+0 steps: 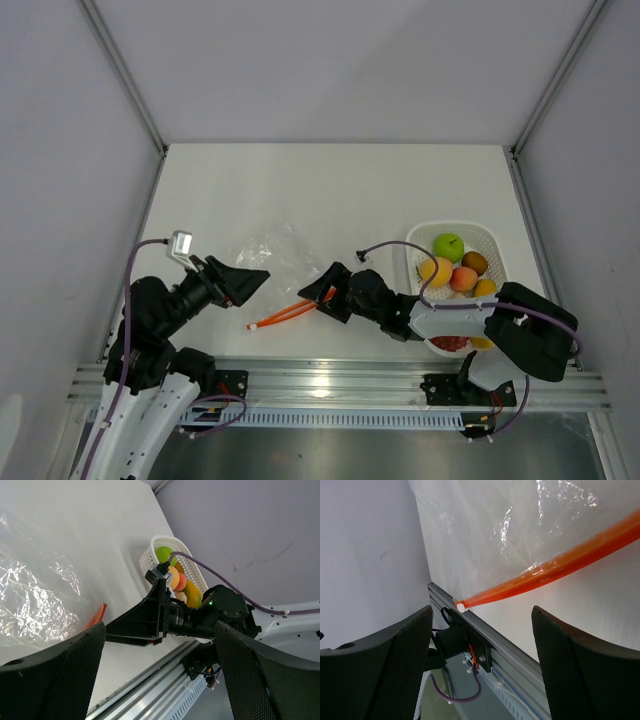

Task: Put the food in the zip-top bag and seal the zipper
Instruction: Pick up the zipper food storage bag at the center of the board.

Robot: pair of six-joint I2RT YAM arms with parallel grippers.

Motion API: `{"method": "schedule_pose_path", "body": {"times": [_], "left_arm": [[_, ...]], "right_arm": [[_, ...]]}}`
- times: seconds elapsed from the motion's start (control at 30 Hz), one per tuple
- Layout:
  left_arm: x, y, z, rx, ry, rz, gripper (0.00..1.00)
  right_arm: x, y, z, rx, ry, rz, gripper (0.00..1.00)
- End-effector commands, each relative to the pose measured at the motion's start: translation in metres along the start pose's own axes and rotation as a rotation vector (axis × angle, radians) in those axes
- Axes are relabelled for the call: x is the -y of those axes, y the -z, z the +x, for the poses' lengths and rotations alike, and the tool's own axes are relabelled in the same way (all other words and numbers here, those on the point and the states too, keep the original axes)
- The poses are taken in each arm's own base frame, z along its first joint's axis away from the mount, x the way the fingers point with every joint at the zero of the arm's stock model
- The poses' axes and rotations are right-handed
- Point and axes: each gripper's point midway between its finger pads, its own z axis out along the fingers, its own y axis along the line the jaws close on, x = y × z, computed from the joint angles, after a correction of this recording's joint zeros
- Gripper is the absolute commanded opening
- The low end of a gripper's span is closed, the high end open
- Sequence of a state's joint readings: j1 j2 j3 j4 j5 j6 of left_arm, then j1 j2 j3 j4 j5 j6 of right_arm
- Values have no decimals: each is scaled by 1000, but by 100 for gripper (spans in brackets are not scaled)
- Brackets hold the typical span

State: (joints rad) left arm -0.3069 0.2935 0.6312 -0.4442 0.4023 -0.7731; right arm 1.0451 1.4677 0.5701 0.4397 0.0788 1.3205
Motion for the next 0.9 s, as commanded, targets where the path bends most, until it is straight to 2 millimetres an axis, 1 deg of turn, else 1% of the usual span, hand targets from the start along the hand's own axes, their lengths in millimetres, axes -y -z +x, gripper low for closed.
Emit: {"method": "schedule_pose_path", "body": {"times": [0.0, 0.13, 0.3, 0.37, 0.4, 0.43, 0.63, 0.7, 0.87], "left_arm": [[14, 7, -3, -15, -53, 40, 90], [13, 7, 2, -45, -52, 42, 88], [10, 4, 6, -65, -46, 39, 87], [9, 4, 7, -70, -45, 37, 86], [10, 5, 6, -70, -47, 35, 86], [10, 5, 6, -71, -50, 36, 86], [9, 5, 7, -76, -55, 30, 85], [7, 4, 9, -80, -54, 28, 85], [4, 2, 11, -88, -48, 25, 85]], "right_arm": [[-18, -7, -12, 105, -81, -67, 81], [-15, -14, -10, 111, -111, -82, 82], [-18, -25, -9, 116, -123, -121, 83], [-13, -30, -7, 112, -143, -115, 83], [-13, -31, -6, 108, -153, -133, 83], [-14, -32, -4, 105, -156, -139, 83], [-5, -35, -3, 109, -175, -145, 82], [-1, -34, -2, 108, -170, -143, 82], [-1, -30, -1, 114, -121, -133, 82]]}}
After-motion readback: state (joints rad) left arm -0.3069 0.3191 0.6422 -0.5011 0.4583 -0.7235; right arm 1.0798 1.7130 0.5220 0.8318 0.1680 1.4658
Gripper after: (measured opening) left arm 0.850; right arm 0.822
